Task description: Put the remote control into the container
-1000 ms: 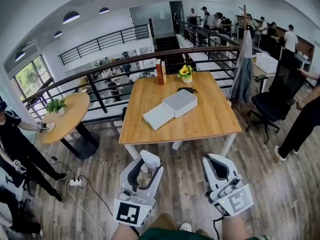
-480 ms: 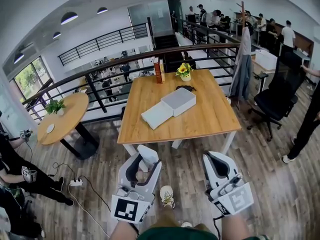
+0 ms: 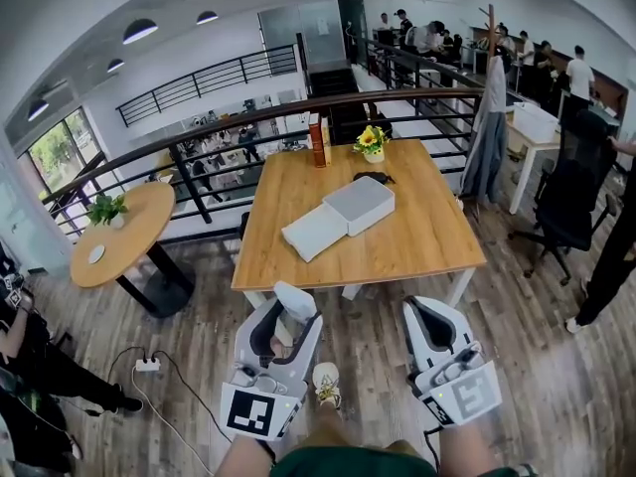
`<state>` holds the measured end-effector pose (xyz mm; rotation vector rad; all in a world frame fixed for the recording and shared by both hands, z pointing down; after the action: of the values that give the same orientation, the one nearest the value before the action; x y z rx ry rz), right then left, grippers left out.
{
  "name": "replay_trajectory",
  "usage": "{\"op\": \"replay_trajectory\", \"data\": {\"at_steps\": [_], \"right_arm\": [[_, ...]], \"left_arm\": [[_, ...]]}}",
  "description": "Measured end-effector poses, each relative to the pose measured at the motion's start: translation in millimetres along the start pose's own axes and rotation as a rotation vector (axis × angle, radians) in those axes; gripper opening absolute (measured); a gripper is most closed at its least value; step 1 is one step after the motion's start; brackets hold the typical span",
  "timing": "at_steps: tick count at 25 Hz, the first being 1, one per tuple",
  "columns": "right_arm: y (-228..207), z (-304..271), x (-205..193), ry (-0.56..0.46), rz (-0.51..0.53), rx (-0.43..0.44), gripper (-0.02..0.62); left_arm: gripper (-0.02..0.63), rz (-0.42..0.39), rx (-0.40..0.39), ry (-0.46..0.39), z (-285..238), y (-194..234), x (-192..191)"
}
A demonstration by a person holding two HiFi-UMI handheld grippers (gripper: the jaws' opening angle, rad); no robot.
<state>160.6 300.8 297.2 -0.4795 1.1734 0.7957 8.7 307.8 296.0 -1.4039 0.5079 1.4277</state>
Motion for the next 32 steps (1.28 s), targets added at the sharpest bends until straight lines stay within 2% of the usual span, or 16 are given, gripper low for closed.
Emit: {"op": "replay_trajectory", "data": {"at_steps": [8, 17, 23, 32], "right_arm": [[-20, -44, -25, 0.013, 0.026, -0.03, 0.018], [-45, -90, -36, 0.0, 0.049, -0.048, 0.018], [-66, -121, -48, 0.014, 0.132, -0.092, 0.017], [-86, -155, -73, 0.04, 0.122, -0.115, 0.017]], "left_arm": [[0.213, 0.012, -0.004, -0.003, -34, 29, -32], [0.213, 0.049, -0.018, -0.001, -76, 62, -56], [0.213, 0.062, -0.038, 0.005, -106, 81, -73], [0.213, 0.085, -0.055, 0.001, -139, 105, -100]]}}
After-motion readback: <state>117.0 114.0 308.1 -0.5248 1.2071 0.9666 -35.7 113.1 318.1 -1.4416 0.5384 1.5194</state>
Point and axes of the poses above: the fingertips, and each gripper's own axes: z backward along the fingers, y to its left, x out of its top, the point moved 1 cm from there along z, backward along the fingers, and after that the axes turned 5 degrees about -z, right-handed, at the moved point
